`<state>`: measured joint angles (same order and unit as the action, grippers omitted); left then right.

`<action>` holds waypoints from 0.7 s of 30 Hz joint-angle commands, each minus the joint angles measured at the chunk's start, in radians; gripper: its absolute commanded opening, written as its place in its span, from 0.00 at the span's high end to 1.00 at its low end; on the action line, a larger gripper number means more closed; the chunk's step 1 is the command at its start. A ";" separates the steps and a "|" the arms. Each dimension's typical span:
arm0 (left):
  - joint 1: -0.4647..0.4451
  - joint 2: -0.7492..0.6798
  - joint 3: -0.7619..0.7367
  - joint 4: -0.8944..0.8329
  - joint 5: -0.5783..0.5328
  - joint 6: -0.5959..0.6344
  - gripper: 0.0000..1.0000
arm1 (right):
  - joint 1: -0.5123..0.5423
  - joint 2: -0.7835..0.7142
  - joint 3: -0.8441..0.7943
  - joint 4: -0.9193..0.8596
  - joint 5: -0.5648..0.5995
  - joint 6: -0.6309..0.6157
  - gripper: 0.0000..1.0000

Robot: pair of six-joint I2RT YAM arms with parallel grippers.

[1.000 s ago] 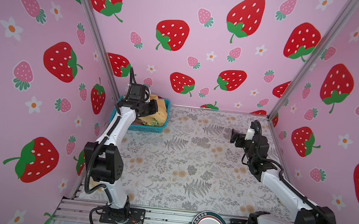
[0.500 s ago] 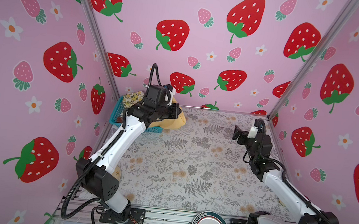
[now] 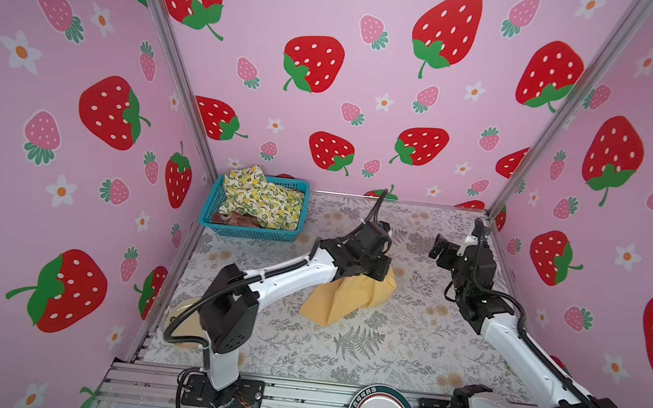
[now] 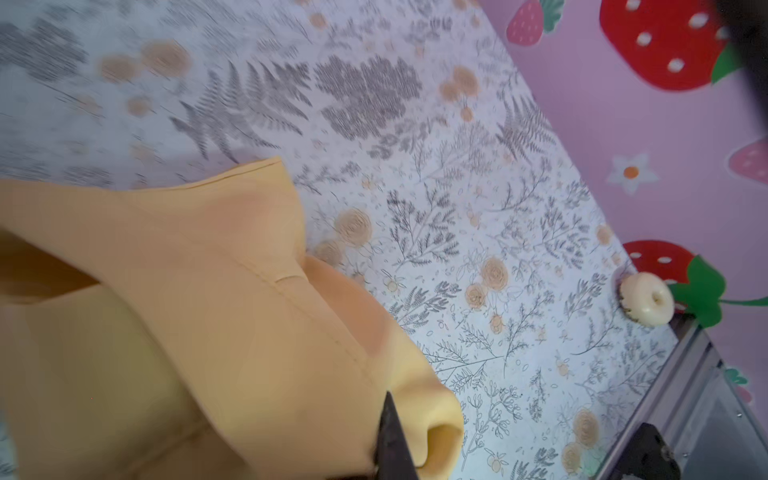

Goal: Fold and stack the skirts
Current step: 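Pull the yellow skirt out and lay it on the table while the right arm approaches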

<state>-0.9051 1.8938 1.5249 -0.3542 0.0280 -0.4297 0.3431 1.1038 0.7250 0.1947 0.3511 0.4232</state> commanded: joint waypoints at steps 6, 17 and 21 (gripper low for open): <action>-0.213 0.230 0.223 0.063 -0.024 -0.104 1.00 | -0.131 -0.105 -0.040 -0.102 0.040 0.059 0.00; -0.214 0.062 0.093 0.186 0.080 -0.159 0.40 | -0.251 -0.010 -0.024 -0.155 -0.230 0.052 0.00; -0.188 -0.071 0.027 0.134 0.063 -0.137 0.00 | -0.250 0.024 -0.005 -0.172 -0.319 0.045 0.00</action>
<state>-1.1095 1.9186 1.5684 -0.2173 0.1123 -0.5739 0.0952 1.1183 0.6937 0.0517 0.1337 0.4671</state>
